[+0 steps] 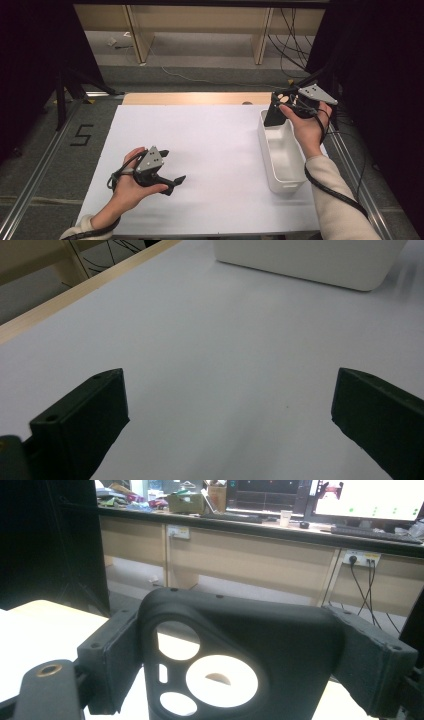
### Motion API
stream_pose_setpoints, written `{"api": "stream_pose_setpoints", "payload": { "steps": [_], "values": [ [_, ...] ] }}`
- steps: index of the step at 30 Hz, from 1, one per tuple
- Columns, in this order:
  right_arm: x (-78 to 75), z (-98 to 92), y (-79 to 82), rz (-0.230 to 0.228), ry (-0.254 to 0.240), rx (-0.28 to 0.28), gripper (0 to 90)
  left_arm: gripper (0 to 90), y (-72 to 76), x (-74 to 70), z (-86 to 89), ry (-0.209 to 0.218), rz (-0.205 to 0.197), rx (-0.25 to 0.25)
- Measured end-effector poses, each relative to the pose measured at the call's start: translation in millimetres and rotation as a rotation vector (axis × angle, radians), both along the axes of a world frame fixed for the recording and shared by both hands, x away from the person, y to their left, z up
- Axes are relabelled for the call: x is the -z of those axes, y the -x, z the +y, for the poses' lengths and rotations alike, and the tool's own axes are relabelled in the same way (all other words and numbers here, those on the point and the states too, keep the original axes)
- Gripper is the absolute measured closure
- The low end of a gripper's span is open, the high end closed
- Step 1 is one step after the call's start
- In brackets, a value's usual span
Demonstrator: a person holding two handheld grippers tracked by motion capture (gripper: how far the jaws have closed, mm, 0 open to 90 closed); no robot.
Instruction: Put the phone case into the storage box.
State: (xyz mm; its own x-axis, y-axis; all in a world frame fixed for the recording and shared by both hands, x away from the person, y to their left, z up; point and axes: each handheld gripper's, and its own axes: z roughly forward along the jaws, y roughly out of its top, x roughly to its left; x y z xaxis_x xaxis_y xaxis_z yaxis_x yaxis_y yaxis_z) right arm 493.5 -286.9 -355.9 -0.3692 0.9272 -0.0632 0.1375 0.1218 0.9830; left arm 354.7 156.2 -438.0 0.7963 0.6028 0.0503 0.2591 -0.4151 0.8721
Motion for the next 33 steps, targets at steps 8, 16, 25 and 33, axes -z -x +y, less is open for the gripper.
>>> {"api": "stream_pose_setpoints", "payload": {
  "steps": [8,16,25,33],
  "values": [
    [1.5,1.3,-2.2,0.004,0.003,-0.001,15.9,1.1,0.0,0.3,-0.2,0.0,0.001,0.0],
    [2.5,1.1,-3.1,0.006,0.006,0.001,15.9,1.1,-0.1,0.4,-0.4,0.0,0.001,0.0],
    [3.2,2.8,-6.1,0.007,0.008,0.001,15.9,1.0,-0.2,0.6,-0.2,0.0,0.001,0.0],
    [3.5,2.3,-7.4,0.007,0.011,0.002,15.9,1.1,0.0,0.5,-0.6,-0.001,0.001,0.002]
  ]
}}
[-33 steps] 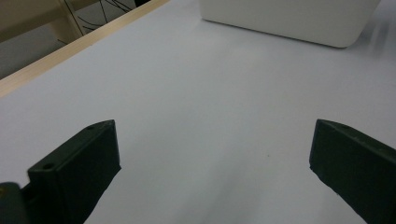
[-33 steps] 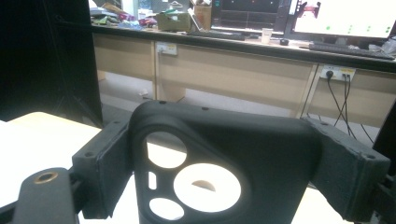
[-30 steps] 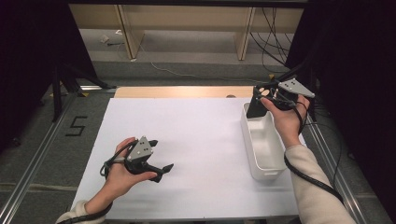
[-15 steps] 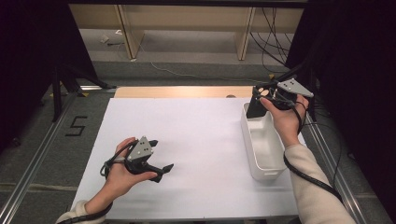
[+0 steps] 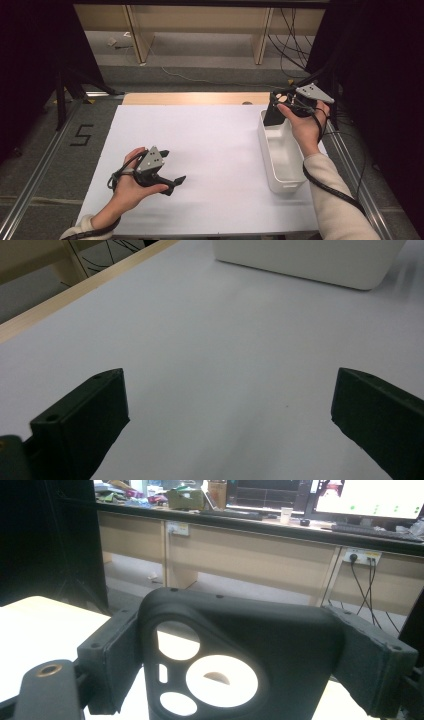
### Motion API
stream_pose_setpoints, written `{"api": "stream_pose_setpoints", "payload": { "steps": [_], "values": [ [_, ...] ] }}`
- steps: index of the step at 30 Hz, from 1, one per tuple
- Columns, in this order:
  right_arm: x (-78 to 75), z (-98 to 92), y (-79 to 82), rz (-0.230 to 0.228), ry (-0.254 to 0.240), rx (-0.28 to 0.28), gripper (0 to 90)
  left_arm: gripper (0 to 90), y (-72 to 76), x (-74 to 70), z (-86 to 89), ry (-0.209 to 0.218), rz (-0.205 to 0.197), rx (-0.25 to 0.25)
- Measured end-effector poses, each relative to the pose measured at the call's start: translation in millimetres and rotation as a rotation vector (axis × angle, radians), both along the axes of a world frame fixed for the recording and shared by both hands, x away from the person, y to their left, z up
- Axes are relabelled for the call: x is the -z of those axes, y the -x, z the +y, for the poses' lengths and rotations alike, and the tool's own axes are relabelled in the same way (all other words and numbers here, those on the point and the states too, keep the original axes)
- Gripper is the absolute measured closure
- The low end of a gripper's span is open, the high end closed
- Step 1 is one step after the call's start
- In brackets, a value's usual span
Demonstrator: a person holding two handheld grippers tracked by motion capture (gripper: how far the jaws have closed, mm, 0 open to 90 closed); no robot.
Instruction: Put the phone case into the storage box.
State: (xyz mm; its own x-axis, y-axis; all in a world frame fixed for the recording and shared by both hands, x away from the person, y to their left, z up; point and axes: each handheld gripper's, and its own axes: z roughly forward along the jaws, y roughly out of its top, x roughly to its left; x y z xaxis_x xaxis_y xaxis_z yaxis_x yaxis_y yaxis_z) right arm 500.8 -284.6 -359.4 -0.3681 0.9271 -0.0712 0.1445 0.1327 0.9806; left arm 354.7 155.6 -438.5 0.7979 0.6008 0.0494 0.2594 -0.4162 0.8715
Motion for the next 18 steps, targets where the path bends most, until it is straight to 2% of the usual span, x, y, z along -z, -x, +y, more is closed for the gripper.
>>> {"api": "stream_pose_setpoints", "payload": {
  "steps": [18],
  "values": [
    [3.0,0.3,-4.8,0.007,0.004,0.008,15.9,1.1,0.0,0.1,0.1,0.0,0.0,-0.001]
  ]
}}
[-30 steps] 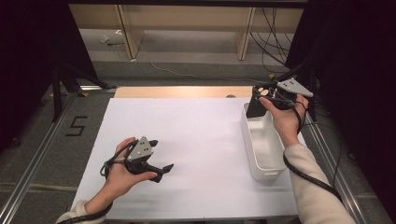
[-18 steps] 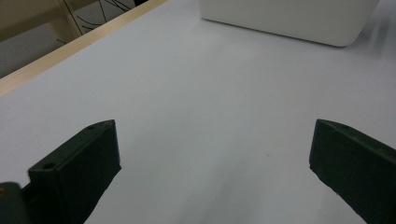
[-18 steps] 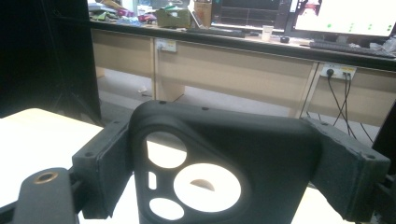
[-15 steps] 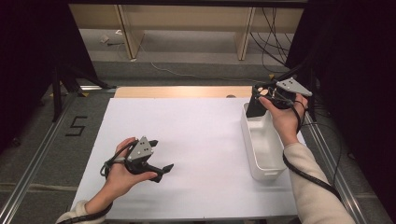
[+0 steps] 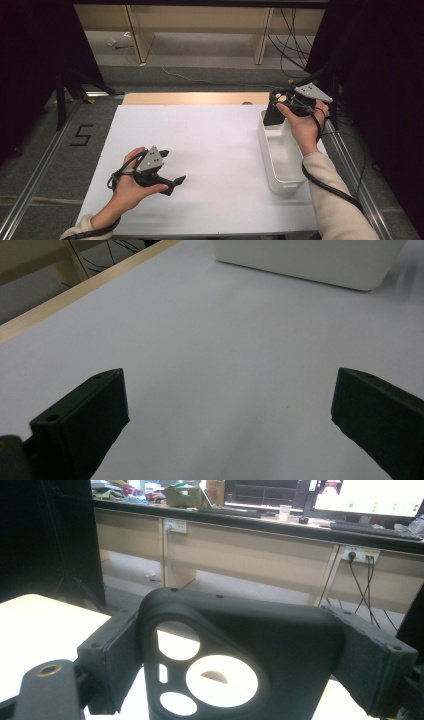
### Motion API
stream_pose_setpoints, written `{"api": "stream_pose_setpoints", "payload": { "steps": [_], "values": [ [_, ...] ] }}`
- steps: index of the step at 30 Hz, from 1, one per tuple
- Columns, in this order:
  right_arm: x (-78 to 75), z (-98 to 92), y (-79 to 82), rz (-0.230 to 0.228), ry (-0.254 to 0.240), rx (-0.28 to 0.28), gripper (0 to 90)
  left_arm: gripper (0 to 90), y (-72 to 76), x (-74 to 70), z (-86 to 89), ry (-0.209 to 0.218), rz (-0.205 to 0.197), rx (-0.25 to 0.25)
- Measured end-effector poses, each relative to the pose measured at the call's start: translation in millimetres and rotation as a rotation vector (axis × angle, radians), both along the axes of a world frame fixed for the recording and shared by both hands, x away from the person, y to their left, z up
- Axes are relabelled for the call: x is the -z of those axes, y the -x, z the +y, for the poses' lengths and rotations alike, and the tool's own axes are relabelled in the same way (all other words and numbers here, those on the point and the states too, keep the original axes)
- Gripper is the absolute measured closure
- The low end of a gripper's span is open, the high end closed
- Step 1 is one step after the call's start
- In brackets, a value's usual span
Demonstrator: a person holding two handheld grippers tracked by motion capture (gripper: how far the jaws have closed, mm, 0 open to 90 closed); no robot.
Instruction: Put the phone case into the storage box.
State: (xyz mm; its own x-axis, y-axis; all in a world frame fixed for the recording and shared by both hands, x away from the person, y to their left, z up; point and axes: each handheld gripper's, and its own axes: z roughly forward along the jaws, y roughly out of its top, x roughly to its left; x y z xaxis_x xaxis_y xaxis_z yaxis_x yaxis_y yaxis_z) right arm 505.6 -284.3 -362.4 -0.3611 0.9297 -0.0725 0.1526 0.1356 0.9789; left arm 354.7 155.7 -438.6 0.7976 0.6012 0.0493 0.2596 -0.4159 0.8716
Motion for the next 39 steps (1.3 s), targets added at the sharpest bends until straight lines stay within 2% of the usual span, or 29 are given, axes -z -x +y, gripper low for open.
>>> {"api": "stream_pose_setpoints", "payload": {
  "steps": [39],
  "values": [
    [8.3,-1.2,-4.3,0.021,0.021,0.007,15.9,1.1,0.1,0.0,0.1,0.0,0.0,0.002]
  ]
}}
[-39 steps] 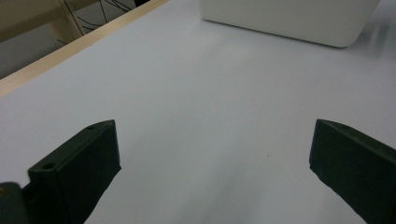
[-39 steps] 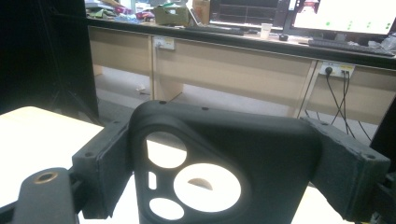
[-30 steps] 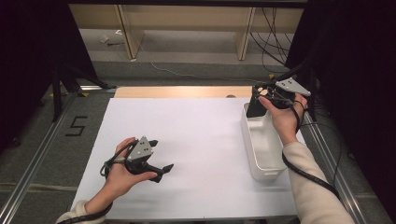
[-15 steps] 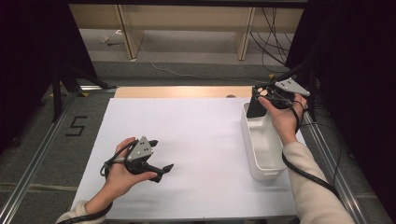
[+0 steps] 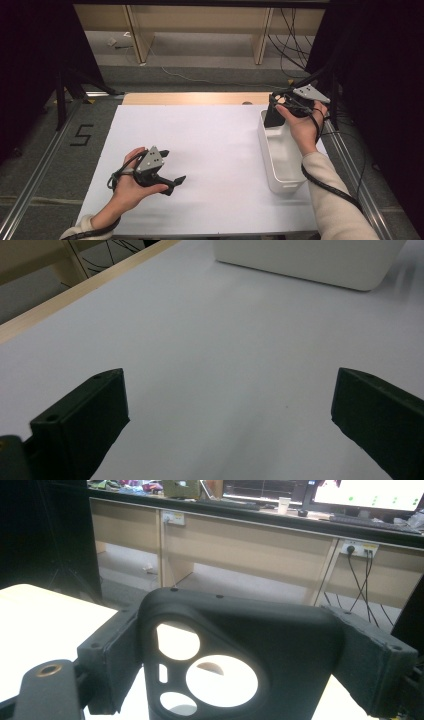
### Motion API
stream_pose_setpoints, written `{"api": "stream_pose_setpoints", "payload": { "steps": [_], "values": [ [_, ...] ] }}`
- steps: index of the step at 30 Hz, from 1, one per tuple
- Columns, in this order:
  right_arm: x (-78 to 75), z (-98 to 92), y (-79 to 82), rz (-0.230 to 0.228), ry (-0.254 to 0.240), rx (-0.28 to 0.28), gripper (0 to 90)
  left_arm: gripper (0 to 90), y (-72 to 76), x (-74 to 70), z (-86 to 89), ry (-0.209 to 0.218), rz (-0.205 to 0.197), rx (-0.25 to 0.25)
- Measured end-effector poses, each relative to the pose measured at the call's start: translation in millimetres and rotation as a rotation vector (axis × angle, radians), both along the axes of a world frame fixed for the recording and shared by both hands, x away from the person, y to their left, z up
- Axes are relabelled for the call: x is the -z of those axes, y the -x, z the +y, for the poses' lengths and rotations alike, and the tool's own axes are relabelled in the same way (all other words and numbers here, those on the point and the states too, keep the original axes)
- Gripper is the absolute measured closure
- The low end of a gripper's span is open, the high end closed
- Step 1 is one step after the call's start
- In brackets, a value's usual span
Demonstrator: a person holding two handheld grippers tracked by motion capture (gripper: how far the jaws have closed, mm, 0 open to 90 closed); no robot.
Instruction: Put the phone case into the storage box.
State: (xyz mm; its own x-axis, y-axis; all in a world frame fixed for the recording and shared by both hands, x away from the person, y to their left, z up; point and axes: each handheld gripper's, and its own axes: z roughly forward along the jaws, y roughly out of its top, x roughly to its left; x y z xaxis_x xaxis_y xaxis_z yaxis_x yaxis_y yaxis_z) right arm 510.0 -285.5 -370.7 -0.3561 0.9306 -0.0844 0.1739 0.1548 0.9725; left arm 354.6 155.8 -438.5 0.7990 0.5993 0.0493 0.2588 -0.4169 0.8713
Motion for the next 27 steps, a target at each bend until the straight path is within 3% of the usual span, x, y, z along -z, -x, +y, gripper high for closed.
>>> {"api": "stream_pose_setpoints", "payload": {
  "steps": [27],
  "values": [
    [7.3,-1.7,-3.5,0.027,0.008,0.003,15.9,1.1,0.1,0.0,-0.1,-0.001,-0.002,0.0]
  ]
}}
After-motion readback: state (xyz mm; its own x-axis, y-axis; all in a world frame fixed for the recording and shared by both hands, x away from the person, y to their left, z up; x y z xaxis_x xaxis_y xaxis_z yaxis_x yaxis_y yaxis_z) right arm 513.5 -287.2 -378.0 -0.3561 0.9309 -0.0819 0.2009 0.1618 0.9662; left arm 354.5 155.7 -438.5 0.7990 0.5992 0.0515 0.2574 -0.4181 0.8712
